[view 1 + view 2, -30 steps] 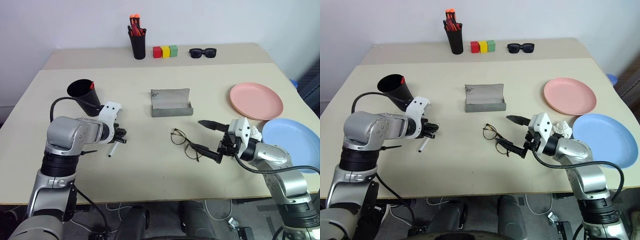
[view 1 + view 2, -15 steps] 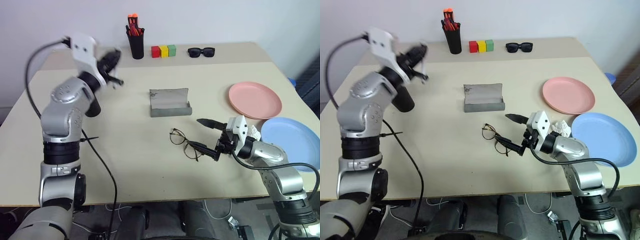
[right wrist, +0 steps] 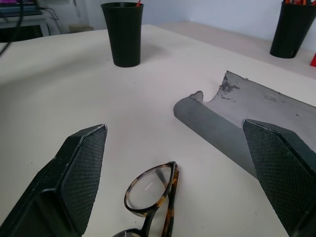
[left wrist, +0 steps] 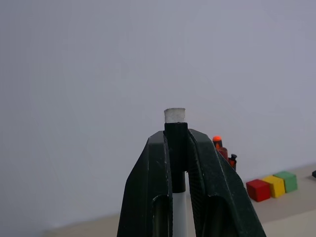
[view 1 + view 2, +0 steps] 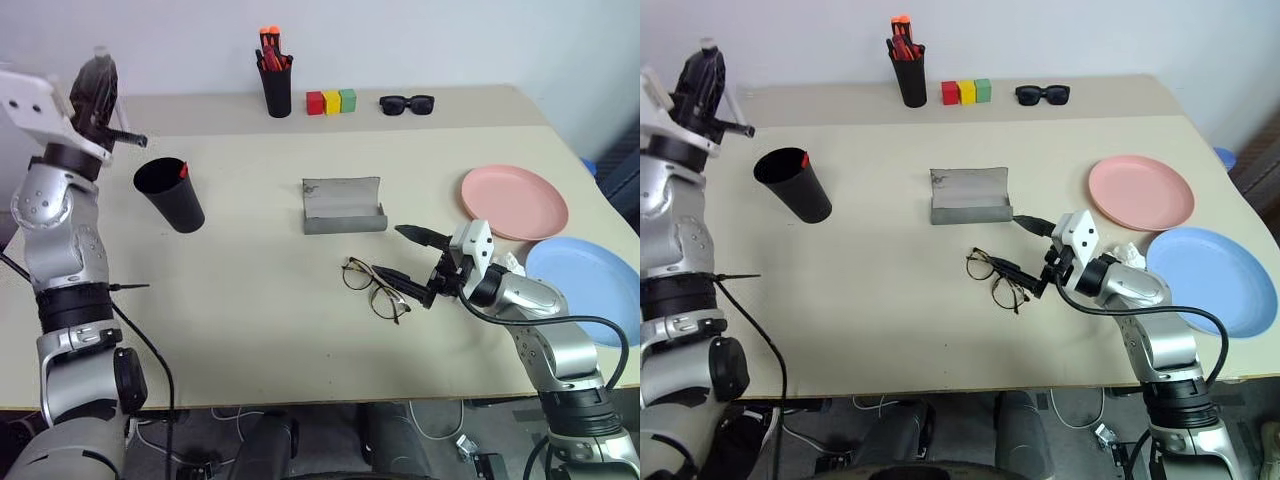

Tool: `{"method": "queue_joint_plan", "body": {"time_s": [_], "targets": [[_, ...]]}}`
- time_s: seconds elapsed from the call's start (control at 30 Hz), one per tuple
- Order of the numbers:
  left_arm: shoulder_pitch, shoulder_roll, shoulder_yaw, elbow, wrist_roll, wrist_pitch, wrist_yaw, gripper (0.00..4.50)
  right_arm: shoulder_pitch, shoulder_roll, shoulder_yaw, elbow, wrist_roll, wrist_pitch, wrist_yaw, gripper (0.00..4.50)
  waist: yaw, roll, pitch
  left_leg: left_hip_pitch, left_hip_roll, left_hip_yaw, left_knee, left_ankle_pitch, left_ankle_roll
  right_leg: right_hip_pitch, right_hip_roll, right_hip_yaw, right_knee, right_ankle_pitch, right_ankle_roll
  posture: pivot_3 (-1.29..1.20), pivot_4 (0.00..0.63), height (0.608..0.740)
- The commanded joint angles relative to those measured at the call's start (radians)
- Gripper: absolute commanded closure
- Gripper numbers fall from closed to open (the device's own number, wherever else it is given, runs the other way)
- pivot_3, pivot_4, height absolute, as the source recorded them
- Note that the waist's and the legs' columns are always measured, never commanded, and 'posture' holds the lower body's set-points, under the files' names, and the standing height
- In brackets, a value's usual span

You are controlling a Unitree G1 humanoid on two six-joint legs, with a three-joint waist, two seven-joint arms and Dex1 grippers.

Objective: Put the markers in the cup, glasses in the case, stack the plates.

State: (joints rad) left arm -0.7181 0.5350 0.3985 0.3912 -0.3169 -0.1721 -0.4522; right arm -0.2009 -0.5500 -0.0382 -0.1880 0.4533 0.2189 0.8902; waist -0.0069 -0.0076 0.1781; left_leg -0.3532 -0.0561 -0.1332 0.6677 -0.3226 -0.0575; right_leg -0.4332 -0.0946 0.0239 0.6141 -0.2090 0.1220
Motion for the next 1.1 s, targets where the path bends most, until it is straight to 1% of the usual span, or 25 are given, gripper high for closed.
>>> {"method": "queue_joint_plan", "body": {"time_s": [0.03,0.23,0.27,0.4,0.63,0.67,0.7,0.73,0.8,0.83,0.93,1.03,1.1], "targets": [[0.012,-0.020,0.022,0.037,-0.016,-0.091,-0.001,4.47,-0.016,0.001,-0.005,-0.005,-0.004,-0.015,0.005,0.00,-0.003,0.000,0.000,0.000,0.000,0.000,0.000,0.000,0.000,0.000,0.000,0.000,0.000,0.000,0.000,0.00,0.150,0.740],[0.074,-0.035,0.041,0.089,-0.072,-0.102,-0.055,4.47,-0.001,-0.011,-0.018,-0.014,-0.003,-0.009,0.010,0.00,-0.011,0.000,0.000,0.000,0.000,0.000,-0.001,0.000,0.000,-0.001,0.000,0.000,0.001,0.000,0.000,0.00,0.150,0.740],[0.072,-0.042,0.050,0.105,-0.086,-0.105,-0.052,4.47,0.003,-0.012,-0.016,-0.016,-0.006,-0.011,0.010,0.00,-0.008,0.000,0.000,0.000,0.000,0.000,0.000,0.000,0.000,-0.001,0.000,0.000,0.001,0.000,0.000,0.00,0.150,0.740],[0.059,-0.040,0.040,0.174,-0.069,-0.133,-0.045,4.47,-0.006,-0.011,-0.015,-0.020,-0.004,-0.004,0.007,0.00,-0.003,-0.001,0.000,0.000,0.000,0.000,0.000,0.000,0.000,-0.001,0.000,0.000,0.001,0.000,0.000,0.00,0.150,0.740],[0.033,-0.039,0.030,0.216,-0.087,-0.133,-0.089,4.47,-0.016,-0.012,-0.018,-0.014,-0.011,-0.007,0.005,0.00,-0.005,-0.001,0.000,0.000,0.000,0.000,0.000,0.000,0.000,-0.001,0.000,0.000,0.001,0.000,0.000,0.00,0.150,0.740],[0.028,-0.040,0.031,0.216,-0.090,-0.131,-0.091,4.06,-0.015,-0.012,-0.018,-0.014,-0.011,-0.008,0.006,0.00,-0.005,-0.001,0.000,0.000,0.000,0.000,0.000,0.000,0.000,-0.001,0.000,0.000,0.001,0.000,0.000,0.00,0.150,0.740],[0.026,-0.038,0.028,0.216,-0.089,-0.129,-0.092,3.55,-0.015,-0.012,-0.018,-0.013,-0.012,-0.009,0.005,0.00,-0.005,-0.001,0.000,0.000,0.000,0.000,0.000,0.000,0.000,-0.001,0.000,0.000,0.001,0.000,0.000,0.00,0.150,0.740],[0.024,-0.037,0.024,0.216,-0.085,-0.126,-0.092,3.19,-0.016,-0.011,-0.018,-0.013,-0.012,-0.009,0.004,0.00,-0.006,-0.001,0.000,0.000,0.000,0.000,0.000,0.000,0.000,-0.001,0.000,0.000,0.001,0.000,0.000,0.00,0.150,0.740],[0.016,-0.036,0.019,0.211,-0.083,-0.115,-0.088,2.13,-0.018,-0.010,-0.016,-0.009,-0.015,-0.011,0.003,0.00,-0.006,-0.001,0.000,0.000,0.000,0.000,0.000,0.000,0.000,-0.001,0.000,0.000,0.001,0.000,0.000,0.00,0.150,0.740],[0.010,-0.035,0.015,0.200,-0.082,-0.107,-0.083,1.68,-0.021,-0.007,-0.016,-0.005,-0.018,-0.014,-0.001,0.00,-0.006,-0.001,0.000,0.000,0.000,0.000,0.000,0.000,0.000,-0.001,0.000,0.000,0.001,0.000,0.000,0.00,0.150,0.740],[-0.002,-0.029,0.005,0.146,-0.082,-0.077,-0.074,0.04,-0.025,-0.003,-0.011,0.011,-0.032,-0.029,-0.004,0.00,-0.006,-0.001,0.000,0.000,0.000,0.000,0.000,0.000,0.000,-0.001,0.000,0.000,0.001,0.000,0.000,0.00,0.150,0.740],[0.001,-0.025,-0.023,0.062,-0.094,-0.001,-0.093,0.04,-0.036,-0.001,-0.018,0.021,-0.033,-0.032,-0.008,0.00,-0.006,-0.001,0.000,0.000,0.000,0.000,0.000,0.000,0.000,-0.001,0.000,0.000,0.001,0.000,0.000,0.00,0.150,0.740],[-0.005,-0.026,-0.070,-0.029,-0.143,0.135,-0.147,0.04,-0.046,-0.001,-0.033,0.038,-0.035,-0.038,-0.018,0.00,-0.005,-0.001,0.000,0.000,0.000,0.000,0.000,0.000,0.000,-0.001,0.000,0.000,0.001,0.000,0.000,0.00,0.150,0.740]]}}
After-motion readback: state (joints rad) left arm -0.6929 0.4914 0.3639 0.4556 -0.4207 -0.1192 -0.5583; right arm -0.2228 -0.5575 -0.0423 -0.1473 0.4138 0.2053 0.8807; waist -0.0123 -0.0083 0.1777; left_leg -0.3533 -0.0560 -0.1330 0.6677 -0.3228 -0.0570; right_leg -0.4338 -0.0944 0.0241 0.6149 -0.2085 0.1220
